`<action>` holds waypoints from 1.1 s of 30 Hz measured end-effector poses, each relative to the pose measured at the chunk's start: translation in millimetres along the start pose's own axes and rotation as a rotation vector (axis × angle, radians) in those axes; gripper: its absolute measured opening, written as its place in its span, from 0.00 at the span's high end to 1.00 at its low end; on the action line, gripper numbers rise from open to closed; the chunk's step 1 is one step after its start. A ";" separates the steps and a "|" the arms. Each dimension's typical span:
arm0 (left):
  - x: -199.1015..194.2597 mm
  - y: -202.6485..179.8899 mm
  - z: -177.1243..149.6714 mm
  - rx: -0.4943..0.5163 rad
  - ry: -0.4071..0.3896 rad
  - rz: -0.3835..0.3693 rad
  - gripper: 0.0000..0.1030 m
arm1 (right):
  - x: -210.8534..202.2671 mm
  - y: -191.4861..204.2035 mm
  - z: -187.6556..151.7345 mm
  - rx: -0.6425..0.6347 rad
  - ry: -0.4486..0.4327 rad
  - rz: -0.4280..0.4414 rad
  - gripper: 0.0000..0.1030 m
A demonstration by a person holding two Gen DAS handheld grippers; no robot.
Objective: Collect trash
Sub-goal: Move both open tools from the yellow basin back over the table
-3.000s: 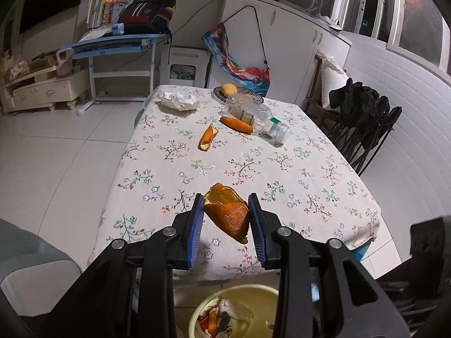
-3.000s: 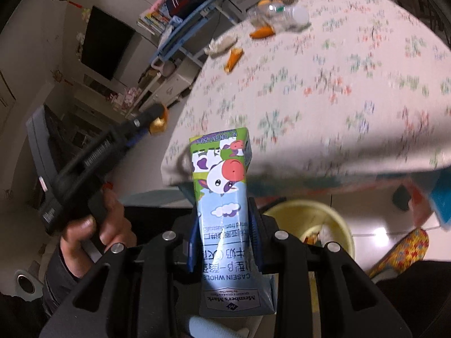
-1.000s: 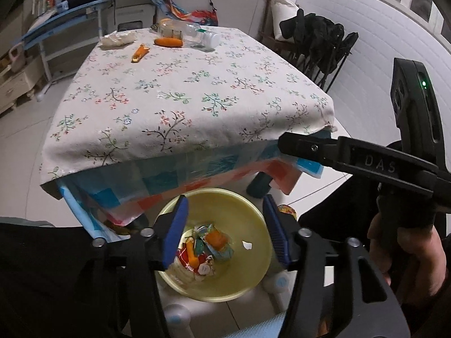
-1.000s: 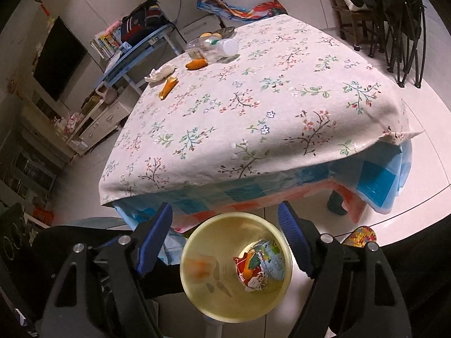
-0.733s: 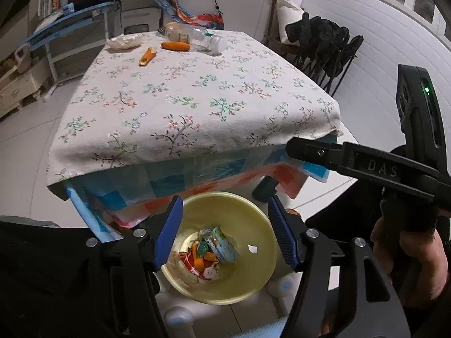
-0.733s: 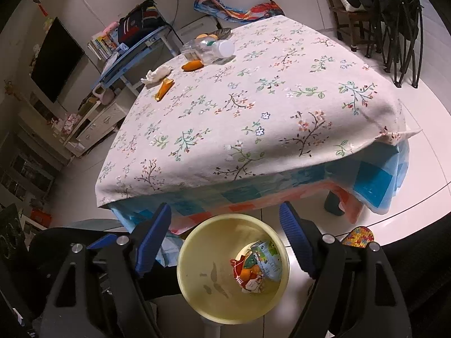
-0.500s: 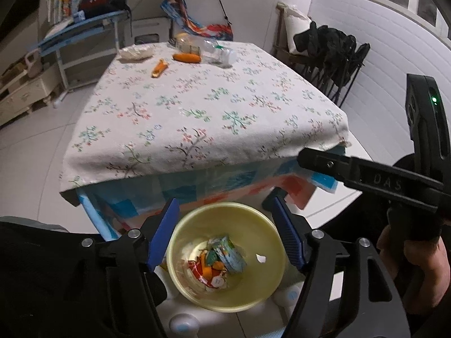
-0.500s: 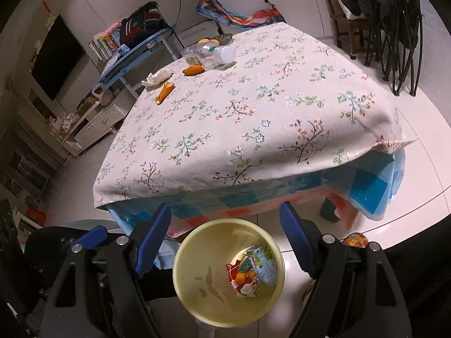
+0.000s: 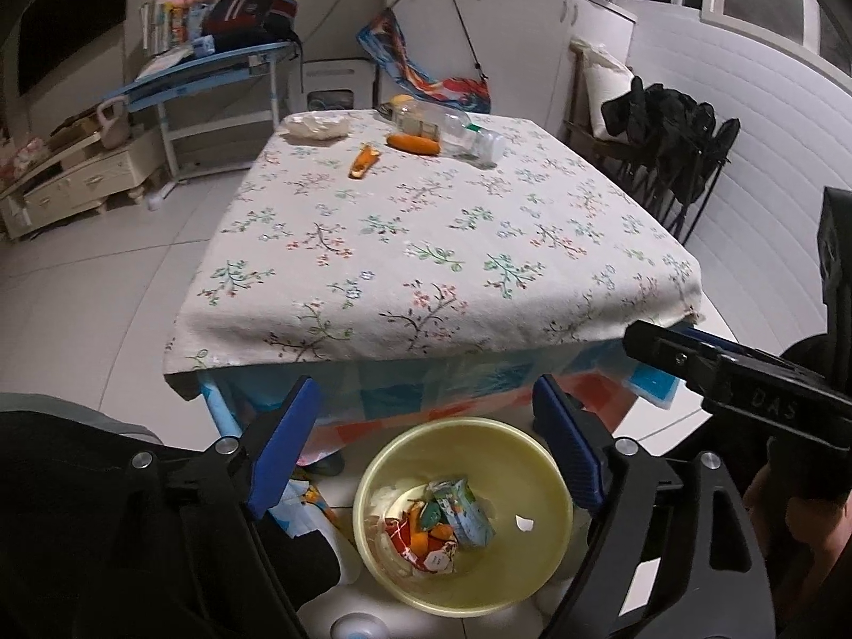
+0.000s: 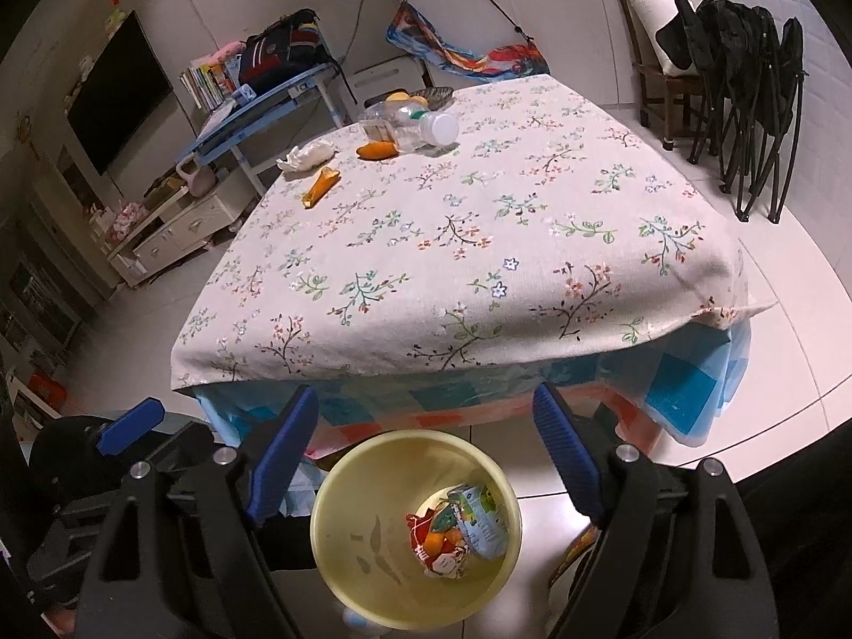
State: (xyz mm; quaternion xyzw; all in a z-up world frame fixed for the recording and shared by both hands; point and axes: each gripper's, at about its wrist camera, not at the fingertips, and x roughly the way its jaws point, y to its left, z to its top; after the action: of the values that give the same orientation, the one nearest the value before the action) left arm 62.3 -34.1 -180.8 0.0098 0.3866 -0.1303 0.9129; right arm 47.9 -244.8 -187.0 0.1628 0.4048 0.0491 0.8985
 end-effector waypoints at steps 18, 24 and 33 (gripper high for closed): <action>-5.3 10.1 4.8 -0.046 -0.057 0.059 0.16 | -6.7 11.4 -0.2 -0.060 -0.056 -0.022 0.23; -5.7 11.4 6.6 -0.054 -0.068 0.067 0.14 | -7.4 13.1 0.3 -0.063 -0.060 -0.021 0.23; -5.0 13.4 11.7 -0.067 -0.080 0.066 0.13 | -8.0 15.9 1.7 -0.069 -0.067 -0.021 0.20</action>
State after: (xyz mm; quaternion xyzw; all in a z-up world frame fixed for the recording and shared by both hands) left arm 70.5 -21.4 -170.2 -0.0131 0.3533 -0.0876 0.9313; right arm 44.5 -231.9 -175.0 0.1290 0.3743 0.0483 0.9170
